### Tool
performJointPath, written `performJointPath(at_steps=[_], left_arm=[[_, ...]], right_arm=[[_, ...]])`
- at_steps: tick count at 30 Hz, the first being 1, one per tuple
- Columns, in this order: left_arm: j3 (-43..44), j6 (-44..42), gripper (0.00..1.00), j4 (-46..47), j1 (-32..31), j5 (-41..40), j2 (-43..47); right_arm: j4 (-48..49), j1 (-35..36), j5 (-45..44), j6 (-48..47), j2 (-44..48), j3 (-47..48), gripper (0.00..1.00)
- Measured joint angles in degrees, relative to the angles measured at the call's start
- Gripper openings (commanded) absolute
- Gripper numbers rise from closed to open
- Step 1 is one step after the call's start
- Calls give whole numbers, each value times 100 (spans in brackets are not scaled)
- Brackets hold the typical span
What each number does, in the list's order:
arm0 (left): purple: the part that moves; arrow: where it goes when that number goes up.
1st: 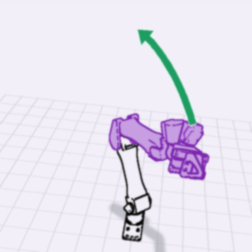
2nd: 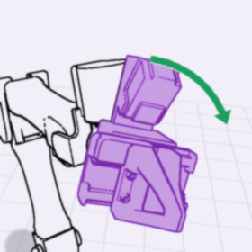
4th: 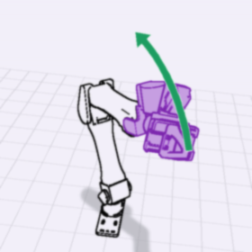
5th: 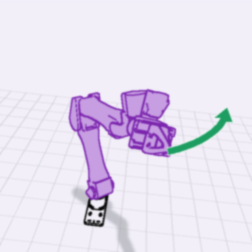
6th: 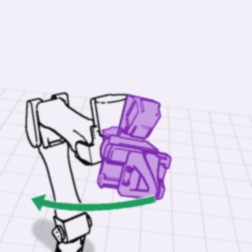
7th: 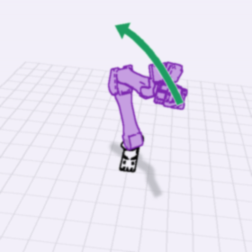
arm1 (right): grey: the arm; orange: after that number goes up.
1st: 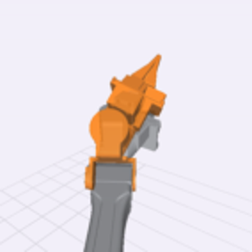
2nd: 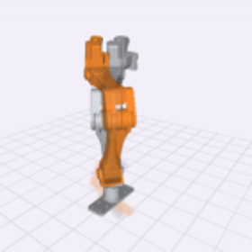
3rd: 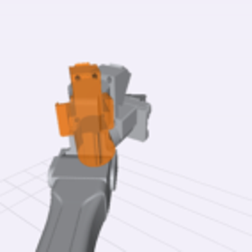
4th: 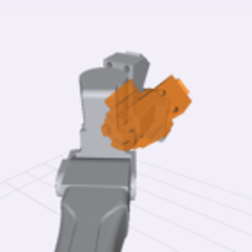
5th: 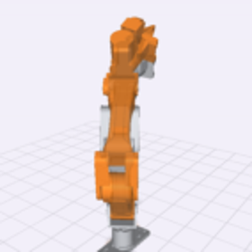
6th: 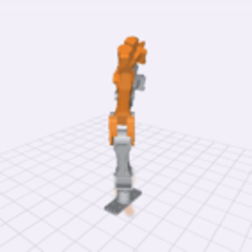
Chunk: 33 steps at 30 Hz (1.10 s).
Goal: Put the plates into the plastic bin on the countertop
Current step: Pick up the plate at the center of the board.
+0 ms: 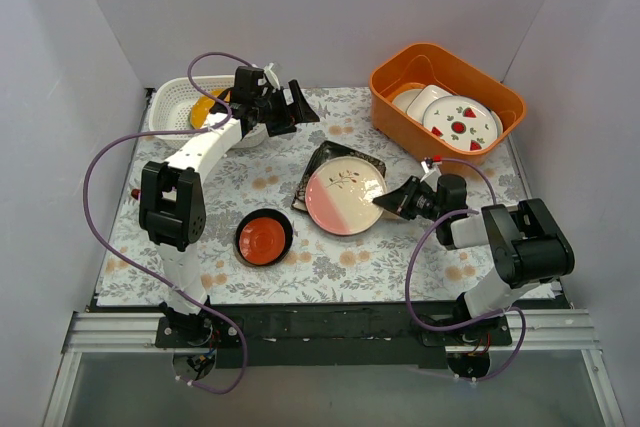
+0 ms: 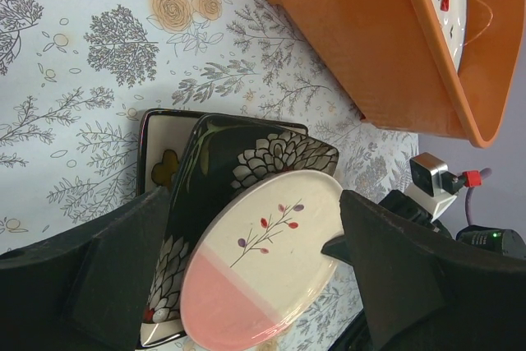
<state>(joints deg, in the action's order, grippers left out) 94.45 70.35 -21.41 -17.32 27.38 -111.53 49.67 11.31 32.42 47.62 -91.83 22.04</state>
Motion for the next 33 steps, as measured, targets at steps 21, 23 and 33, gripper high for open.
performJointPath(at_steps=[21, 23, 33], left_arm=[[181, -223, 83, -221, -264, 57, -57], [195, -243, 83, -245, -291, 87, -59], [304, -273, 82, -275, -372, 553, -192]], right_arm=[[-79, -33, -96, -42, 691, -289, 1], [-136, -33, -111, -44, 761, -317, 1], [-328, -42, -179, -90, 1204, -487, 1]])
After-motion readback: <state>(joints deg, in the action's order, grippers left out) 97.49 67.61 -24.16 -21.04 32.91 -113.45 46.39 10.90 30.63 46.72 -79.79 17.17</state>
